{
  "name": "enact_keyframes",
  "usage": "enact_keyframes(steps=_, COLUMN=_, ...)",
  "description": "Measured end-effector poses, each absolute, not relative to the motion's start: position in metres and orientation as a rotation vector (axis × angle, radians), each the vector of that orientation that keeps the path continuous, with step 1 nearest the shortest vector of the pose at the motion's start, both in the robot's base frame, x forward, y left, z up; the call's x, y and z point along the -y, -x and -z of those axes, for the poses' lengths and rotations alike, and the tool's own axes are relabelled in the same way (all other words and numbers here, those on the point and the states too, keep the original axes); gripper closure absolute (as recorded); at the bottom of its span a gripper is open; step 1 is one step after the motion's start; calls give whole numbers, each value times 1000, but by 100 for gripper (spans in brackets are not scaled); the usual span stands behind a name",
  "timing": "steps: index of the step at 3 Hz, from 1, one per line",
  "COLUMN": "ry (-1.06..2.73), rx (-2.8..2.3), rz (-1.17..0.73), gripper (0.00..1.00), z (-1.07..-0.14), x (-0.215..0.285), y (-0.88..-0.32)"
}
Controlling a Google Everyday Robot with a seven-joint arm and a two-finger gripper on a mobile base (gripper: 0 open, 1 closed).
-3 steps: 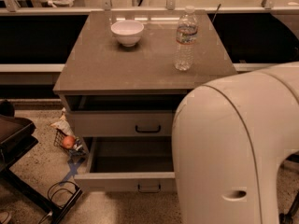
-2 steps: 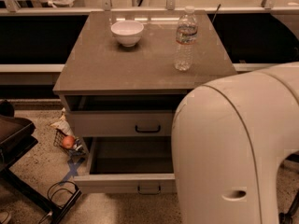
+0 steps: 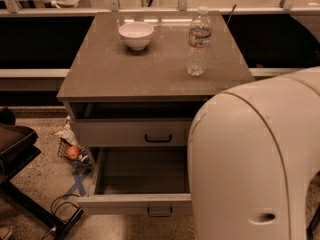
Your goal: Open middle drawer
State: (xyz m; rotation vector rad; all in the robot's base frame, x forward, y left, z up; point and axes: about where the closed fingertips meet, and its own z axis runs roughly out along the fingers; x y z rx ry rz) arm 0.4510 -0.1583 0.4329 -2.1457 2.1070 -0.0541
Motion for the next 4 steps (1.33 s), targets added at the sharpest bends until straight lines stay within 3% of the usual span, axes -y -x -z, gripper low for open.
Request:
enact_keyframes(steps=2, ry=2284, rx=-2087, rz=-63, gripper=100, z=-434, x=154, y=-409)
enact_keyframes(steps=3, ry=2283, rx=-2088, rz=-63, gripper=88, z=-434, x=155, y=-409)
enact_keyframes(steps=4, ry=2284, rx=-2088, rz=-64, gripper=65, z=-434, x=155, y=-409)
